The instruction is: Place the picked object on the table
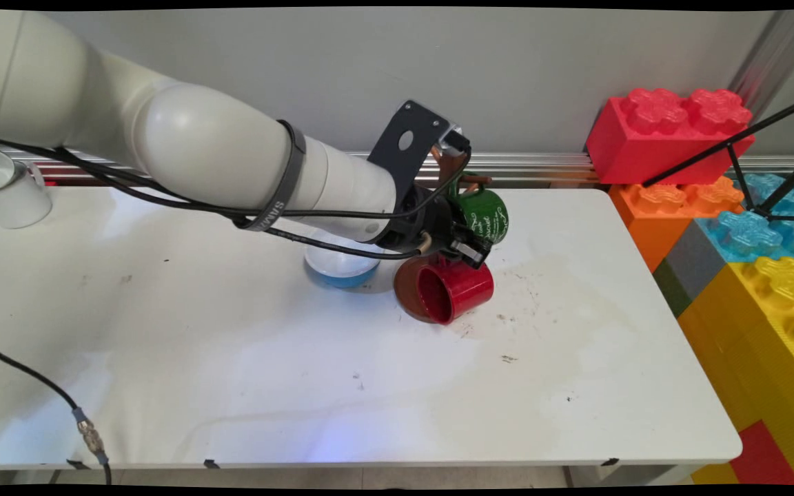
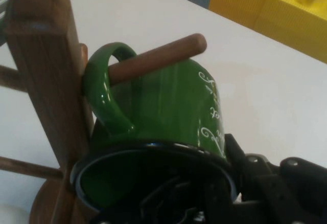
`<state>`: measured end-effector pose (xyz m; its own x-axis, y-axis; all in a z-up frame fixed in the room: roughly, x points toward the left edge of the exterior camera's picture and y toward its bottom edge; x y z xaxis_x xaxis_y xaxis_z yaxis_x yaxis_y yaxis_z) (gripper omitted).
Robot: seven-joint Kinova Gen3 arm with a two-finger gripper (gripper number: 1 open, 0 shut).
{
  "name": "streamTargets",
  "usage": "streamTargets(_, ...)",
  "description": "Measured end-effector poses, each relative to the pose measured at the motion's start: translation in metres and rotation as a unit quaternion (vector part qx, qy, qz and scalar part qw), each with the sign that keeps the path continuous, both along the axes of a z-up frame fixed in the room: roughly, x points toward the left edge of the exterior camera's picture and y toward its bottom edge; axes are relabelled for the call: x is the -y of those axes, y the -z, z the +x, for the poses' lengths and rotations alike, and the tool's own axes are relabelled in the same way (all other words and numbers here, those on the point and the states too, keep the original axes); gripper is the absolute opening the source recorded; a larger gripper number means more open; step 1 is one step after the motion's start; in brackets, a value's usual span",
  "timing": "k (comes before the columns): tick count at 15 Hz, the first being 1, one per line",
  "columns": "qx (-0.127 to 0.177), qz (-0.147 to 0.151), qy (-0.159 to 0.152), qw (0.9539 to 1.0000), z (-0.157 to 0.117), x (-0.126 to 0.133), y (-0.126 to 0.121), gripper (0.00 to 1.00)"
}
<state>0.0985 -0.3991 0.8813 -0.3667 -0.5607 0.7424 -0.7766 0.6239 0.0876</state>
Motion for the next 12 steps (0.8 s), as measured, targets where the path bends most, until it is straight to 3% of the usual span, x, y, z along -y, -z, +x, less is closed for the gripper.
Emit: streamTargets(12, -0.016, 0.003, 0.009, 0.9998, 0.004, -0.007, -0.012, 0.0)
